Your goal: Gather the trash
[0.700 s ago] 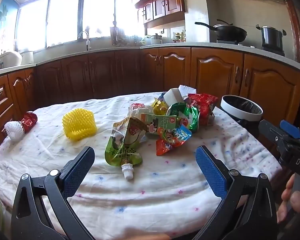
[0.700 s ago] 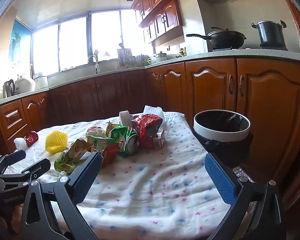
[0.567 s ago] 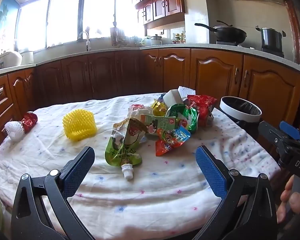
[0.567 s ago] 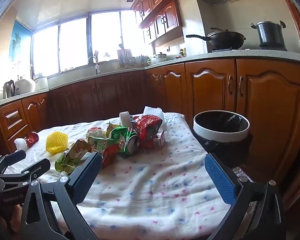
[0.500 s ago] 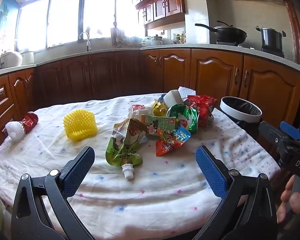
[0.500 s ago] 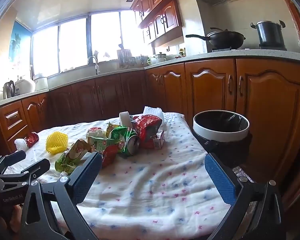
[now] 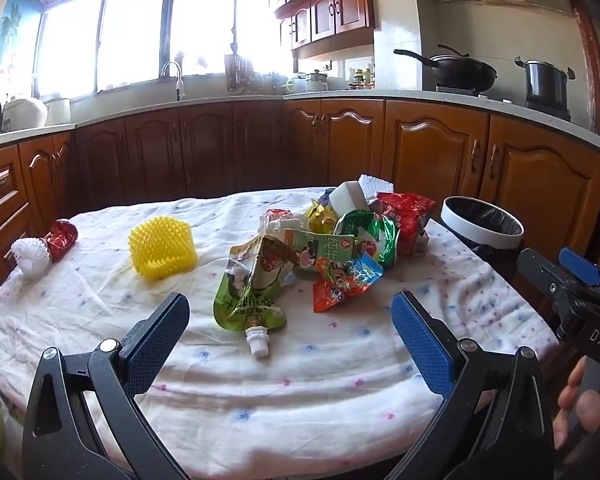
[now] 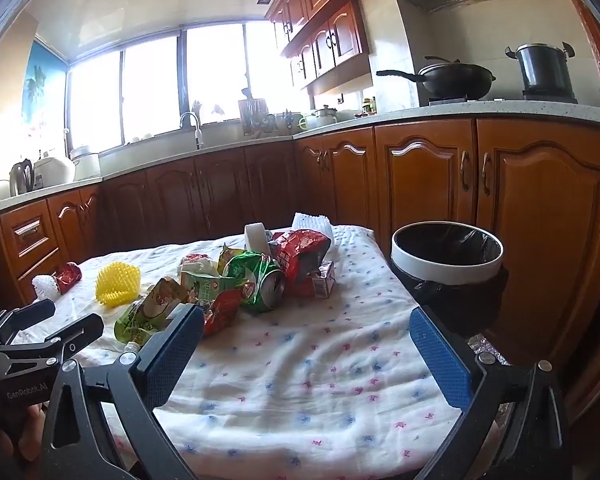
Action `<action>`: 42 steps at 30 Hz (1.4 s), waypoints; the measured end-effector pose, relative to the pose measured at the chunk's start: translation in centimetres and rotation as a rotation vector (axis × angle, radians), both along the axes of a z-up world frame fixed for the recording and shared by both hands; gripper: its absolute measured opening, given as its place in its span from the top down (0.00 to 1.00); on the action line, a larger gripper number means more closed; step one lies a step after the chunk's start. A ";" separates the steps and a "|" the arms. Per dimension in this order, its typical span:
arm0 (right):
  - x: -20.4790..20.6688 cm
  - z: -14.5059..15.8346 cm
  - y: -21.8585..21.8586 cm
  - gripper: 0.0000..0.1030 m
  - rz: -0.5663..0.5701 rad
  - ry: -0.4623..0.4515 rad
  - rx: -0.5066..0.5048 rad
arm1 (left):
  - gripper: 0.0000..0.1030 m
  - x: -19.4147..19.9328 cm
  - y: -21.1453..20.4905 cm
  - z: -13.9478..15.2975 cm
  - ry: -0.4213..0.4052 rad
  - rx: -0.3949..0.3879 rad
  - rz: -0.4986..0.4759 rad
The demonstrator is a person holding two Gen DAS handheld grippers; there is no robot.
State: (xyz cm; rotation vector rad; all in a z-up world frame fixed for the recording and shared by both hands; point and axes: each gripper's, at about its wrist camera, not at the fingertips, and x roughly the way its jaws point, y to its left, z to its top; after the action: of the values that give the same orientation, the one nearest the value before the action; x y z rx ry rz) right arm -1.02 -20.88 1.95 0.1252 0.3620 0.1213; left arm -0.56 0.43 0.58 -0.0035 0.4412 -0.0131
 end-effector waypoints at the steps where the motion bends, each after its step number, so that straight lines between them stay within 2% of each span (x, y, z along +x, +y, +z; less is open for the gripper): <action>1: 0.0 0.0 0.1 0.00 0.000 -0.001 -0.001 | 0.00 0.0 0.0 0.0 0.001 0.000 0.000; 42: -0.3 0.1 0.4 0.00 0.016 -0.014 0.009 | 0.00 -0.1 0.0 -0.2 0.006 -0.004 -0.007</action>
State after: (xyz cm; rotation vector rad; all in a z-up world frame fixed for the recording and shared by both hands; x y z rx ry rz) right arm -1.34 -20.44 2.05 0.1301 0.3483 0.1401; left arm -0.63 0.48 0.43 -0.0056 0.4473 -0.0206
